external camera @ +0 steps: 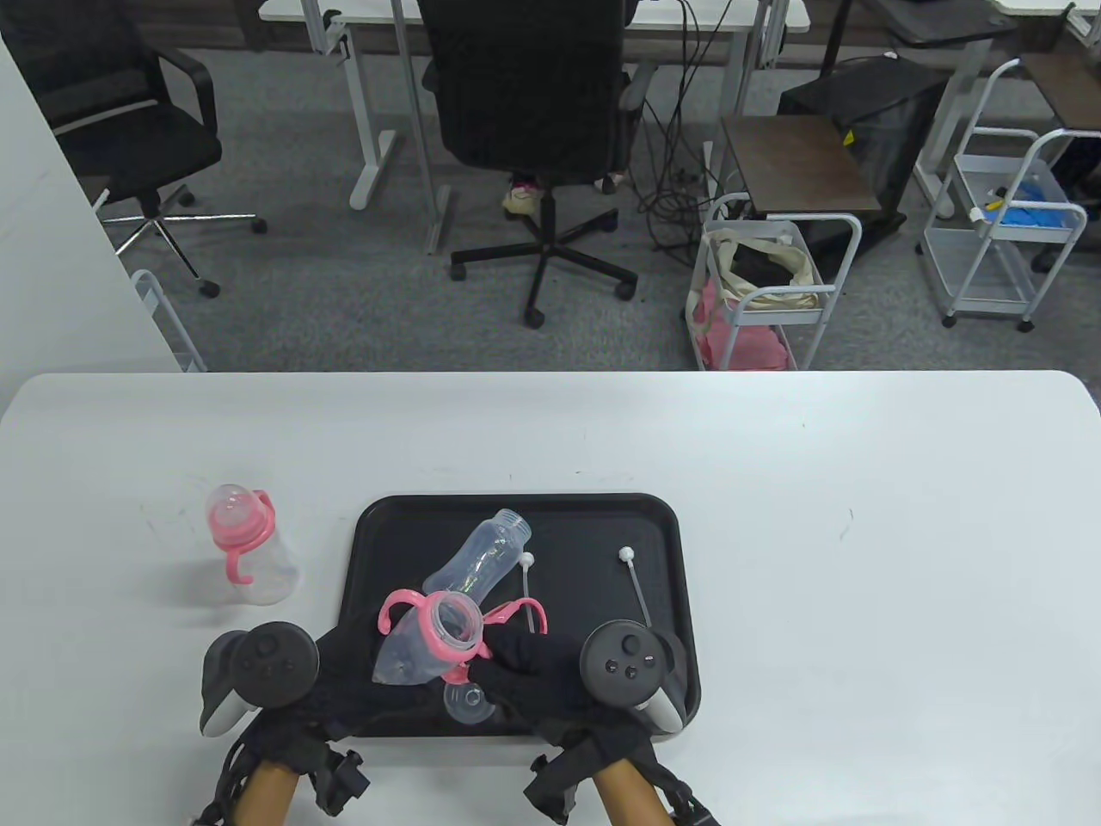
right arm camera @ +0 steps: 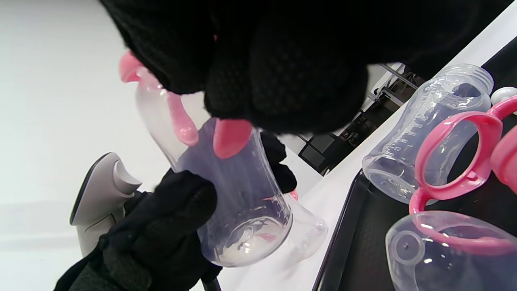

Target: Assemble baby bottles from components

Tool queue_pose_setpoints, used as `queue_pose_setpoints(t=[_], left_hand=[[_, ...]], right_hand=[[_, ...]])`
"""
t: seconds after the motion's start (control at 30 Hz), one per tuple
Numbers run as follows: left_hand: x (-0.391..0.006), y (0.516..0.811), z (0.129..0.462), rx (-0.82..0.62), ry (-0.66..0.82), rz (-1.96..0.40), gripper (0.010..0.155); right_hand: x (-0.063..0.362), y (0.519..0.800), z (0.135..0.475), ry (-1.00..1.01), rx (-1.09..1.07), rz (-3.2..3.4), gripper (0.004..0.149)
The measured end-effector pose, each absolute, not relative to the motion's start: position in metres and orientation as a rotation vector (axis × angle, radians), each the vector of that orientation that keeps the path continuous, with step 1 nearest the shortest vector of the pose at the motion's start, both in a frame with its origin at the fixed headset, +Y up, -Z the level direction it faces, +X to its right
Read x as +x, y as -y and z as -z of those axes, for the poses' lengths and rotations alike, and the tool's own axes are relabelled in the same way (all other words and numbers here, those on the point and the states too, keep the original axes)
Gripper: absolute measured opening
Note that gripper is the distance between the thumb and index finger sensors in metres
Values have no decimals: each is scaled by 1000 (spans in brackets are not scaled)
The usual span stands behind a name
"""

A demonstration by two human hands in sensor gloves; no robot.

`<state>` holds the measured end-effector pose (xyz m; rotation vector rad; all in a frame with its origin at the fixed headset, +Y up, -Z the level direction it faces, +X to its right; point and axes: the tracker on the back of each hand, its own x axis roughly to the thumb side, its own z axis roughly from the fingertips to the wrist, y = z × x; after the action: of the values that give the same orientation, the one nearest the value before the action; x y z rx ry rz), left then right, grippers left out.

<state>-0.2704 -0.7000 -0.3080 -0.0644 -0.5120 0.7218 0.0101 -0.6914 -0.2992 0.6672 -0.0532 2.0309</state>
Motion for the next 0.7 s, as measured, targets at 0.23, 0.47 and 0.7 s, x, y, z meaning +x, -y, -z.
queue_pose_setpoints(t=[0.23,0.47,0.7], left_hand=[[-271,710,315,-222,556,-818,95],[-273,713,317,-237,560,-867,95],[-275,712,316,-207,561,-923,95]], right_hand=[[9,693,298,55,667,-2111,48],[6,697,299,15,646,-2076,52],[7,697,299,-4,648,-2068,64]])
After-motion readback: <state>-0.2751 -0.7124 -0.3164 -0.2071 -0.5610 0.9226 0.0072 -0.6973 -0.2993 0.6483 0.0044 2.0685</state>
